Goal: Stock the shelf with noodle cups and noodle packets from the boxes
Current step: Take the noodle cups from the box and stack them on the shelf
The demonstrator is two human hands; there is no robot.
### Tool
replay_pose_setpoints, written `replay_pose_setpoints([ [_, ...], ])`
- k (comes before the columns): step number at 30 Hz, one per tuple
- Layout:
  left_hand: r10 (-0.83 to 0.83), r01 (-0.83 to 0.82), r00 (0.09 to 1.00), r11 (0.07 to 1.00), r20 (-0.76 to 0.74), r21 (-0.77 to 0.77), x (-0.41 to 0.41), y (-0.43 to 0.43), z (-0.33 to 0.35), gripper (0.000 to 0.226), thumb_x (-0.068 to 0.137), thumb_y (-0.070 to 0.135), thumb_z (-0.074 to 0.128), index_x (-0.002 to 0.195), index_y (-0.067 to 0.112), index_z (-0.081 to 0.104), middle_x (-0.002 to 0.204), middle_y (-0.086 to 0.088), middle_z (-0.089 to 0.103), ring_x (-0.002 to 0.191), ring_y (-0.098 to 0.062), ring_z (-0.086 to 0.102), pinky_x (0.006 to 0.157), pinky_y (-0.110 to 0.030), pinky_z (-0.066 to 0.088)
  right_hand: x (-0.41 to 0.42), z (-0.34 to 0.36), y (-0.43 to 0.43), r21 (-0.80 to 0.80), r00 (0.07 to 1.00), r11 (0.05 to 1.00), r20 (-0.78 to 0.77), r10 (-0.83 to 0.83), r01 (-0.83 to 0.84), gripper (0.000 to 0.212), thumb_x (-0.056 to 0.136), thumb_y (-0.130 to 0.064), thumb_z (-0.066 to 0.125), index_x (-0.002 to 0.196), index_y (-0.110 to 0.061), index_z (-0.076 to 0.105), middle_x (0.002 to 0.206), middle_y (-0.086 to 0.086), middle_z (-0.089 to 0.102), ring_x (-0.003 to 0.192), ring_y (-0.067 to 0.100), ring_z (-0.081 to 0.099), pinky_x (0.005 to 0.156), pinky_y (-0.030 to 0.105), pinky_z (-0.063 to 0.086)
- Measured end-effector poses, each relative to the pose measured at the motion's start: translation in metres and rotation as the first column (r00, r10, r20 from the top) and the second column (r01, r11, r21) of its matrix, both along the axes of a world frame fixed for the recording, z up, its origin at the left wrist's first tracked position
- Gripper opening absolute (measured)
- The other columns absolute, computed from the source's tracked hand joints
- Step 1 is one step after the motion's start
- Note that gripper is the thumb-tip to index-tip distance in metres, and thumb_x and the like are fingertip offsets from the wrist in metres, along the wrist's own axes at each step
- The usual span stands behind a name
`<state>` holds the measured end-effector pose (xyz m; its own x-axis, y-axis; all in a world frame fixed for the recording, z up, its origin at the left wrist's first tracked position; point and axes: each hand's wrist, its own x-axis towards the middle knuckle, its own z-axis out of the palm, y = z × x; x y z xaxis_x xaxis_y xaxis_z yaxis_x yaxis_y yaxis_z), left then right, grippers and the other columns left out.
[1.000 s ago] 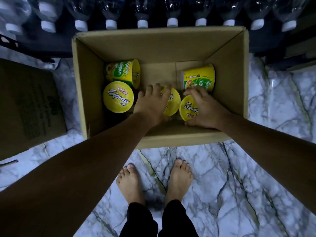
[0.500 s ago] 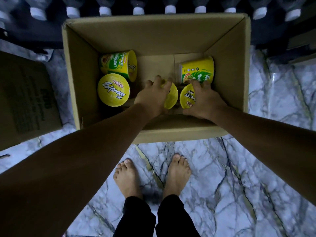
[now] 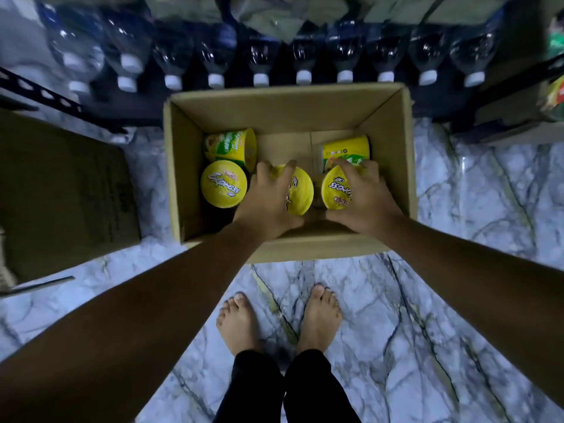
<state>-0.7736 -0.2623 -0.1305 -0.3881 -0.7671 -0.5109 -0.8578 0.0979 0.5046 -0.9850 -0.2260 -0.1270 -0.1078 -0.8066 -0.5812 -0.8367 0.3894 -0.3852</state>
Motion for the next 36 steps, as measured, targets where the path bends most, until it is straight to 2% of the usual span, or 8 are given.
replay_pose_setpoints([
  [6,0.053,-0.060,0.994,0.995,-0.098,-0.073,0.035,0.011,0.123,0.117,0.056,0.057,0.080,0.157,0.034,0.025,0.144,-0.011,0.028,0.134,-0.042,0.040,0.107,-0.051,0.045,0.018,0.139,0.019,-0.153,0.990,0.985,0.127,-0.055,0.074,0.113,0.065,-0.036,0.087,0.157,-0.046,0.022,0.153,0.005,0.023,0.140,0.029,0.037,0.110,0.037,0.041],
  [13,0.048,-0.079,0.982,0.983,-0.184,-0.168,0.067,0.021,0.346,0.125,0.056,0.078,0.063,0.161,0.032,0.012,0.152,0.005,0.026,0.142,-0.024,0.029,0.115,-0.047,0.037,0.051,0.352,0.053,-0.344,0.952,0.912,0.280,-0.127,0.223,0.105,0.060,-0.046,0.084,0.149,-0.046,0.028,0.142,-0.016,0.035,0.123,0.001,0.043,0.096,0.026,0.044],
  [16,-0.012,-0.068,0.965,0.953,-0.261,-0.296,0.086,0.027,0.460,0.118,0.060,0.065,0.068,0.161,0.032,0.016,0.153,0.010,0.028,0.141,-0.018,0.028,0.114,-0.042,0.036,0.067,0.456,0.065,-0.478,0.927,0.832,0.360,-0.107,0.281,0.090,0.063,-0.044,0.086,0.139,-0.049,0.038,0.134,-0.029,0.036,0.120,-0.012,0.044,0.092,0.015,0.043],
  [19,-0.048,-0.101,0.940,0.907,-0.338,-0.409,0.103,0.032,0.560,0.113,0.065,0.054,0.078,0.159,0.035,0.017,0.154,0.014,0.030,0.142,-0.009,0.029,0.113,-0.029,0.031,0.081,0.552,0.070,-0.578,0.901,0.739,0.423,-0.092,0.347,0.095,0.062,-0.064,0.077,0.145,-0.050,0.031,0.136,-0.031,0.039,0.122,-0.008,0.048,0.090,0.011,0.042],
  [22,-0.086,-0.148,0.909,0.847,-0.408,-0.510,0.119,0.034,0.652,0.110,0.068,0.051,0.083,0.158,0.036,0.021,0.150,0.018,0.034,0.139,0.003,0.033,0.107,-0.012,0.030,0.094,0.642,0.070,-0.676,0.882,0.619,0.469,-0.056,0.399,0.105,0.062,-0.067,0.077,0.151,-0.048,0.024,0.137,-0.027,0.047,0.124,0.001,0.053,0.097,0.022,0.042],
  [25,-0.101,-0.243,0.860,0.781,-0.500,-0.576,0.131,0.035,0.731,0.105,0.067,0.063,0.079,0.155,0.044,0.025,0.148,0.023,0.037,0.136,0.006,0.040,0.100,-0.002,0.033,0.104,0.718,0.066,-0.770,0.881,0.490,0.472,0.007,0.409,0.095,0.062,-0.068,0.076,0.145,-0.047,0.035,0.135,-0.025,0.053,0.123,0.001,0.054,0.098,0.027,0.045],
  [31,-0.157,-0.437,0.744,0.621,-0.650,-0.650,0.140,0.028,0.855,0.094,0.068,0.064,0.077,0.150,0.042,0.036,0.138,0.031,0.047,0.127,0.003,0.052,0.097,-0.008,0.042,0.117,0.845,0.045,-0.855,0.858,0.302,0.484,0.172,0.422,0.049,0.070,-0.066,0.072,0.111,-0.040,0.064,0.133,-0.026,0.056,0.123,0.000,0.056,0.091,0.024,0.051],
  [36,-0.244,-0.529,0.659,0.522,-0.712,-0.669,0.140,0.015,0.930,0.075,0.072,0.064,0.076,0.138,0.050,0.042,0.130,0.027,0.055,0.121,-0.006,0.059,0.100,-0.032,0.051,0.121,0.925,0.030,-0.895,0.870,0.262,0.424,0.250,0.361,0.051,0.077,-0.071,0.069,0.113,-0.036,0.058,0.127,-0.028,0.053,0.118,-0.005,0.054,0.091,0.023,0.049],
])
